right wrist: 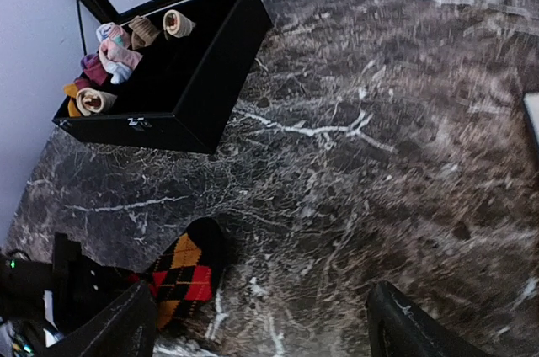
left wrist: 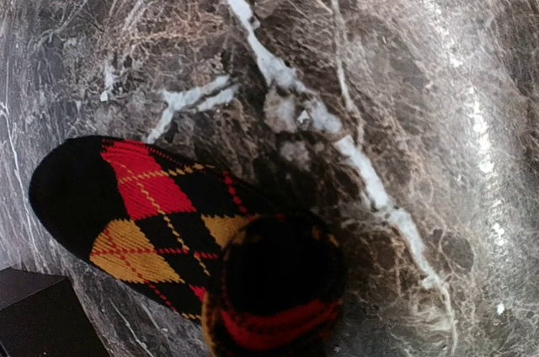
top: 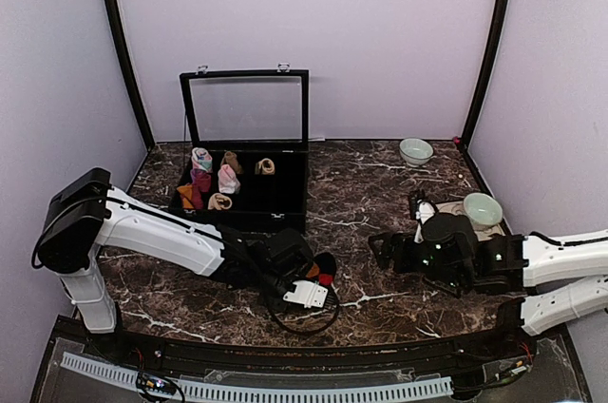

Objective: Roll the socks
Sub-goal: Roll the sock at the center of the board.

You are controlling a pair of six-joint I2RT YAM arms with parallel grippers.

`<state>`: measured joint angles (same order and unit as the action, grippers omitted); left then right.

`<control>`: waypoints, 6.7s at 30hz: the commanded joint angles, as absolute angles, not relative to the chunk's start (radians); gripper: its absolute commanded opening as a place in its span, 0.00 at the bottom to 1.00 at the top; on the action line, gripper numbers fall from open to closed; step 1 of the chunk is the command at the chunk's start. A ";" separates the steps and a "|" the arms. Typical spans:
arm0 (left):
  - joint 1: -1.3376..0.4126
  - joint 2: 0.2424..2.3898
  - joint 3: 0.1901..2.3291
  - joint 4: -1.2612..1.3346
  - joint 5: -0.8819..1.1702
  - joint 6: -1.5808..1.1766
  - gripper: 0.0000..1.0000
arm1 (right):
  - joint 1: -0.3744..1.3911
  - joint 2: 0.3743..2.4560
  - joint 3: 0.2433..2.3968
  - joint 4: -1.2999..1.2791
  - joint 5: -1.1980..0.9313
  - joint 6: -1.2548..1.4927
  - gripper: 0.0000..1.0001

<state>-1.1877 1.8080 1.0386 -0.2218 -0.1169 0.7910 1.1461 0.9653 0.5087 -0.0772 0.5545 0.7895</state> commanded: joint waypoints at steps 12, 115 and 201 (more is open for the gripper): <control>-1.203 1.857 0.993 -0.319 -0.015 0.687 0.10 | 1.100 1.401 0.504 0.462 0.132 0.871 0.79; -1.153 1.690 0.974 -0.326 0.096 1.062 0.66 | 1.191 1.905 0.566 0.696 -0.067 0.918 0.11; -0.971 2.287 1.604 -1.083 0.711 0.909 0.24 | 1.493 1.670 0.571 0.486 0.365 -0.218 0.44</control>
